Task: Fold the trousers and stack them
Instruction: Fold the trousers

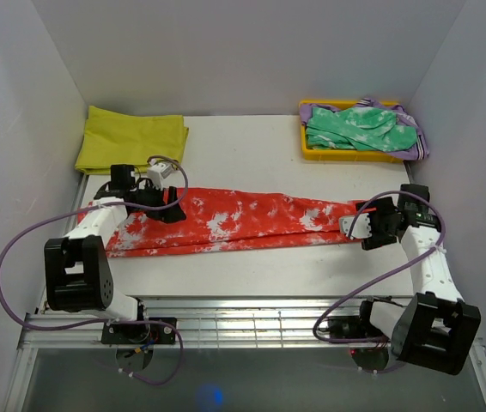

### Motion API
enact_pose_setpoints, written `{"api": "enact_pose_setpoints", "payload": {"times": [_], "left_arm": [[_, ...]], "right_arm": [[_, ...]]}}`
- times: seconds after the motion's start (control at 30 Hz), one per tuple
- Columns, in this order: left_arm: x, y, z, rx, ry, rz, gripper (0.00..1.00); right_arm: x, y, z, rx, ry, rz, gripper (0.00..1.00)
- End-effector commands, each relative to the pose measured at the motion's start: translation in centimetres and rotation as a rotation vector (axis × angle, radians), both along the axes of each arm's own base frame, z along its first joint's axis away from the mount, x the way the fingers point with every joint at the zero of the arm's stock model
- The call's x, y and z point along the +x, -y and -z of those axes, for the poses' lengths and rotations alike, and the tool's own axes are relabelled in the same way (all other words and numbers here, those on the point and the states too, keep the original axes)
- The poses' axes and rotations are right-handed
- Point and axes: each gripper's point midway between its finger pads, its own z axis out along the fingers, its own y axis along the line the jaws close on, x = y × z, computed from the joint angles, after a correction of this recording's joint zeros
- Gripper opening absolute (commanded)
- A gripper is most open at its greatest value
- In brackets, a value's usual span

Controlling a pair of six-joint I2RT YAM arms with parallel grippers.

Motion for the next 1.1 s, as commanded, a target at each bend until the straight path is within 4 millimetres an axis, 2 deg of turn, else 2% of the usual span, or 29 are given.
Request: {"api": "enact_pose_setpoints", "payload": {"times": [0.0,0.1,0.13,0.17,0.2,0.23,0.27,0.3,0.33,0.37,0.4,0.43,0.47,0.5,0.53,0.57,0.6,0.63,0.67,0.7,0.77,0.83,1.03,1.07], "left_arm": [[-0.4,0.7,-0.8,-0.004,0.041,0.085,0.8],[-0.5,2.3,-1.8,0.08,0.147,0.232,0.8],[-0.6,2.8,-2.0,0.106,0.178,0.275,0.81],[-0.7,4.4,-2.4,0.143,0.229,0.357,0.81],[-0.7,4.9,-2.2,0.187,0.247,0.385,0.81],[-0.7,5.9,-2.3,0.205,0.265,0.423,0.81],[-0.7,8.1,-2.6,0.221,0.296,0.48,0.81],[-0.7,9.5,-2.8,0.209,0.308,0.501,0.8],[-1.2,11.8,-2.8,0.214,0.322,0.548,0.8],[-0.5,13.6,-3.8,0.201,0.362,0.557,0.77],[-0.3,15.0,-2.9,0.207,0.351,0.577,0.76],[-1.0,17.5,-2.8,0.225,0.375,0.625,0.75],[-0.9,19.2,-2.7,0.222,0.399,0.648,0.73],[-0.6,20.8,-3.3,0.219,0.426,0.664,0.69],[-1.5,22.9,-1.6,0.225,0.4,0.719,0.68],[-1.5,24.0,-1.2,0.231,0.407,0.734,0.66],[-1.7,25.0,-0.9,0.231,0.406,0.753,0.62],[-1.5,26.2,-1.0,0.23,0.421,0.769,0.6],[-2.3,27.4,0.4,0.245,0.407,0.798,0.58],[-2.1,28.1,0.5,0.251,0.414,0.8,0.57],[-2.8,29.1,2.0,0.27,0.395,0.823,0.57],[-2.6,29.4,2.7,0.3,0.393,0.811,0.56],[-2.3,29.1,4.8,0.366,0.374,0.795,0.5],[-2.5,28.9,5.2,0.372,0.367,0.802,0.45]], "right_arm": [[-0.5,1.3,1.4,-0.124,0.003,-0.205,0.9],[0.4,2.2,-0.4,-0.047,0.032,-0.115,0.9],[1.4,3.3,-2.3,-0.03,0.07,-0.07,0.9],[2.0,3.8,-3.5,-0.004,0.089,-0.035,0.9],[2.5,4.1,-3.9,0.087,0.069,0.047,0.9],[3.7,5.4,-6.6,0.113,0.106,0.112,0.9],[3.7,6.2,-5.9,0.225,0.023,0.236,0.9],[4.7,6.6,-6.8,0.274,0.017,0.289,0.9],[4.4,7.2,-6.8,0.342,-0.046,0.373,0.91],[5.6,8.1,-9.5,0.386,-0.025,0.432,0.92],[6.0,8.8,-7.8,0.512,-0.141,0.575,0.94],[5.4,8.7,-7.5,0.584,-0.229,0.648,0.96],[6.1,9.4,-8.9,0.635,-0.24,0.697,0.98],[6.1,9.8,-7.1,0.718,-0.346,0.765,0.94],[5.6,9.6,-6.4,0.778,-0.432,0.834,0.92],[4.5,9.0,-6.1,0.817,-0.537,0.883,0.91],[4.4,9.0,-4.6,0.861,-0.62,0.938,0.88],[4.1,9.2,-3.9,0.893,-0.662,0.999,0.88],[4.0,9.3,-3.6,0.934,-0.702,1.07,0.87],[3.9,9.6,-2.8,0.971,-0.723,1.117,0.86],[4.1,9.9,-2.4,1.018,-0.732,1.202,0.87],[4.3,10.2,-1.5,1.022,-0.726,1.234,0.88],[3.8,10.2,1.0,1.028,-0.802,1.338,0.89],[3.6,10.1,1.5,1.029,-0.816,1.345,0.88]]}}
